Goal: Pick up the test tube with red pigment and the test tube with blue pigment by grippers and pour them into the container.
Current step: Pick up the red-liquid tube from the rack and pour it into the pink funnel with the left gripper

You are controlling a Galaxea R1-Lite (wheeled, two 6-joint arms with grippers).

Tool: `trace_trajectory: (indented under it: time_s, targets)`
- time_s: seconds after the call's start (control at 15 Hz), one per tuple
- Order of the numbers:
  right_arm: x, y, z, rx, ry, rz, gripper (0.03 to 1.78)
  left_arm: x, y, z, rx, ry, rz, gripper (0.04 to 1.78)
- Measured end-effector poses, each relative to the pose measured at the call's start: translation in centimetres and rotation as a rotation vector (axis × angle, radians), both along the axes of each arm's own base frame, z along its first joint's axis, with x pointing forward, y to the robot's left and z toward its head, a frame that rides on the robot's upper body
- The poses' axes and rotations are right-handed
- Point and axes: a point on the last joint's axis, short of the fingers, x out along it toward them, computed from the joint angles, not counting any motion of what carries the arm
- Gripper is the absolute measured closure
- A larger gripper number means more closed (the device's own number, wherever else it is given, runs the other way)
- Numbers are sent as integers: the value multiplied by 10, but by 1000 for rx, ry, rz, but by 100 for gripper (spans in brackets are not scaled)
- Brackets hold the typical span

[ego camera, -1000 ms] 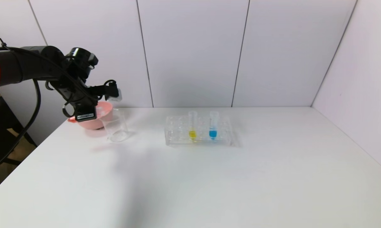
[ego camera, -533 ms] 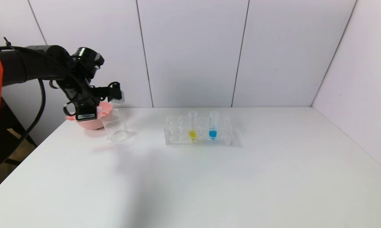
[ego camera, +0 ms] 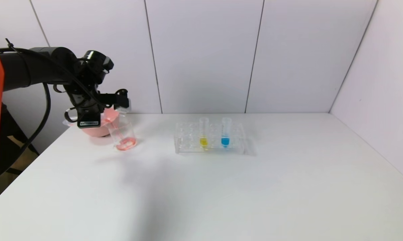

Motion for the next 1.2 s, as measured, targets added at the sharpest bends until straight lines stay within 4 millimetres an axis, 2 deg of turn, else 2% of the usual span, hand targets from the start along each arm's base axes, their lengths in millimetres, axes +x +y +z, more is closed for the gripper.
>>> trace_trajectory:
  time_s: [0.87, 1.07, 1.2]
  targets:
    - [0, 0, 0, 0, 0, 0, 4, -3, -21, -1, 87, -1, 3, 140]
    - [0, 0, 0, 0, 0, 0, 4, 0, -20, 4, 45, -51, -2, 140]
    - [0, 0, 0, 0, 0, 0, 4, 1, -13, 10, -43, -100, -4, 140]
